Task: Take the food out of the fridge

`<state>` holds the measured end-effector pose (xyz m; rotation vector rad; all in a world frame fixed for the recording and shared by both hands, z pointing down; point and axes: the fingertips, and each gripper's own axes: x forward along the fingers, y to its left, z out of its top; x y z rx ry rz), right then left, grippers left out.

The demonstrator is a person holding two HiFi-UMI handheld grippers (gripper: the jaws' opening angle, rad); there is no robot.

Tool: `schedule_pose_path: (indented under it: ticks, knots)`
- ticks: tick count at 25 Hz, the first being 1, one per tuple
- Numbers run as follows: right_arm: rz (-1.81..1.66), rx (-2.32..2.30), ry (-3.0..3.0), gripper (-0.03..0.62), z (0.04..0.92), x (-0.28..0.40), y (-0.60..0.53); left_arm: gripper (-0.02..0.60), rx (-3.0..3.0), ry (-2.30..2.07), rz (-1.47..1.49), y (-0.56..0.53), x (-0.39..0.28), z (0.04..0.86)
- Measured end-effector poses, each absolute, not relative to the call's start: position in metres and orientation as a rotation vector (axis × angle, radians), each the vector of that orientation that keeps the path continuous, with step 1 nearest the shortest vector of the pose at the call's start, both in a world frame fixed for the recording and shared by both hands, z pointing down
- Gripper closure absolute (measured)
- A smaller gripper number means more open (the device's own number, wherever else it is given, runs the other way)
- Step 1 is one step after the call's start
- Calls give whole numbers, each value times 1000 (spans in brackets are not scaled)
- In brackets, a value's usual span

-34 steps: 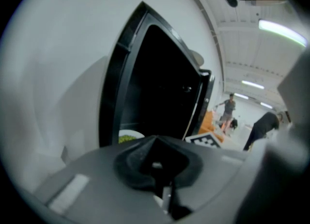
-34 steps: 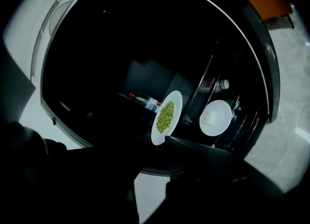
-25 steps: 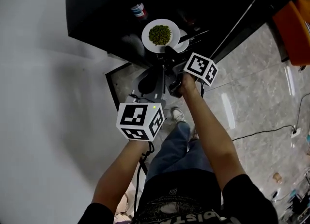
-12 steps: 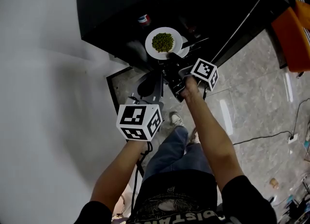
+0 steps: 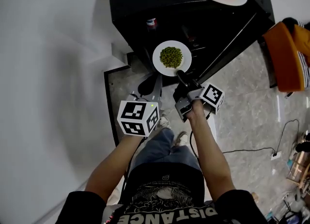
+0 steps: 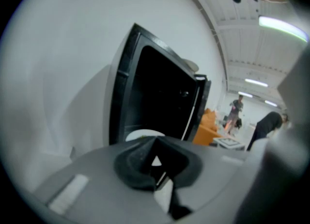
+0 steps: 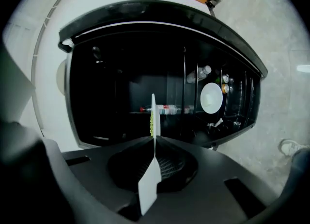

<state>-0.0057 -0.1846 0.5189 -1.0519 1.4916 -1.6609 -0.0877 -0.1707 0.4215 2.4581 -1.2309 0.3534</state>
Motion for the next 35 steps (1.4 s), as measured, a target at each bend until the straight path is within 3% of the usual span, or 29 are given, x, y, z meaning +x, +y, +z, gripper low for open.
schedule_pose_path:
  ticks: [20, 28, 35]
  knots:
    - [-1634, -845, 1716, 585, 317, -6, -92, 578, 2412, -1532, 145, -140, -143, 310]
    - [-1570, -761, 1803, 583, 235, -19, -142, 578, 2418, -1536, 138, -182, -151, 279]
    - [-1542, -746, 1800, 585, 232, -16, -152, 578, 2461, -1493, 111, -152, -133, 298]
